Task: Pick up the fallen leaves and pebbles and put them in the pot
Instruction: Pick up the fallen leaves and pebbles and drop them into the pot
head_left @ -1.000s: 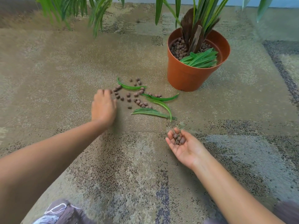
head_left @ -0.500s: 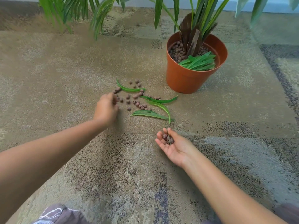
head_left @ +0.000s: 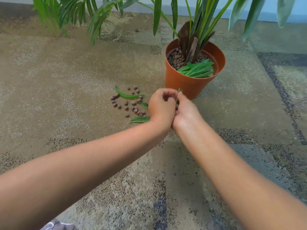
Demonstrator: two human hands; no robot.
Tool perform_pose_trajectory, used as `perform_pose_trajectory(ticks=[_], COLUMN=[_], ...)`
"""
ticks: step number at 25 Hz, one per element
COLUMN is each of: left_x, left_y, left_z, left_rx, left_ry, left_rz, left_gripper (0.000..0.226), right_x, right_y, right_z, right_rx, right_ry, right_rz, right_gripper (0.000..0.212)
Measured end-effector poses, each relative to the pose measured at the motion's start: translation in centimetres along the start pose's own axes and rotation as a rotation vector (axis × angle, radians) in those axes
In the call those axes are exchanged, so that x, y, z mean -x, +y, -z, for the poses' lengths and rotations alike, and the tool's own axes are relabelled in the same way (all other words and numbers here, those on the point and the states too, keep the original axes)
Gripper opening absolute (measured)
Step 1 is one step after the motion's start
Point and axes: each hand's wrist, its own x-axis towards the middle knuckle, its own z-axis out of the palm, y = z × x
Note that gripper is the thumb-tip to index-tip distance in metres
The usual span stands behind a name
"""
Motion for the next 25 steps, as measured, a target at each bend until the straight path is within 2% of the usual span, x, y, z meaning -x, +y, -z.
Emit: perform_pose_trajectory(ticks=[3, 5, 7, 8, 10, 13, 15, 17, 19, 20, 22, 25], left_x=[-0.3, -1.0, -1.7, -2.1, -3.2, -5.4, -6.5, -6.8, -6.5, -6.3, -6.0, -5.7], left_y=[2.7, 4.4, 5.3, 5.4, 4.9, 2.8, 0.9, -1.2, -3.5, -4.5, -6.2, -7.8], left_z=[-1.4, -2.1, -2.3, -2.0, -0.9, 1.9, 4.4, 6.5, 7.7, 8.1, 8.4, 8.1], left_rx=[0.116, 0.235, 0.414, 0.480, 0.491, 0.229, -0.054, -0.428, -0.934, -1.096, -1.210, -1.238], left_ry=[-0.214, -0.307, -0.303, -0.294, -0.277, -0.171, -0.122, -0.221, -0.362, -0.401, -0.407, -0.371], left_rz=[-0.041, -0.011, 0.043, 0.058, 0.048, 0.003, -0.026, -0.115, -0.287, -0.338, -0.335, -0.341], left_gripper=[0.033, 0.041, 0.042, 0.041, 0.039, 0.036, 0.034, 0.032, 0.032, 0.035, 0.043, 0.036], right_x=[0.2, -0.3, -0.9, -1.3, -1.5, -2.0, -1.8, -1.4, -0.9, -0.8, -0.4, -0.2], right_y=[-3.5, -5.7, -7.6, -8.5, -9.7, -11.3, -11.7, -11.4, -10.3, -9.5, -7.6, -4.6], right_z=[-0.9, -1.7, -2.6, -2.9, -3.4, -2.9, -2.8, -2.5, -1.6, -1.0, 0.4, 3.2], right_rx=[-0.043, -0.068, -0.262, -0.282, -0.232, -0.172, -0.139, -0.144, -0.070, -0.030, -0.031, -0.109], right_ry=[-0.121, -0.154, -0.129, -0.128, -0.170, -0.325, -0.391, -0.444, -0.462, -0.466, -0.463, -0.401], right_rz=[0.059, 0.060, 0.034, 0.053, 0.068, 0.027, 0.031, 0.053, 0.082, 0.095, 0.109, 0.112], right_gripper=[0.030, 0.020, 0.018, 0.022, 0.042, 0.091, 0.101, 0.098, 0.088, 0.082, 0.074, 0.069])
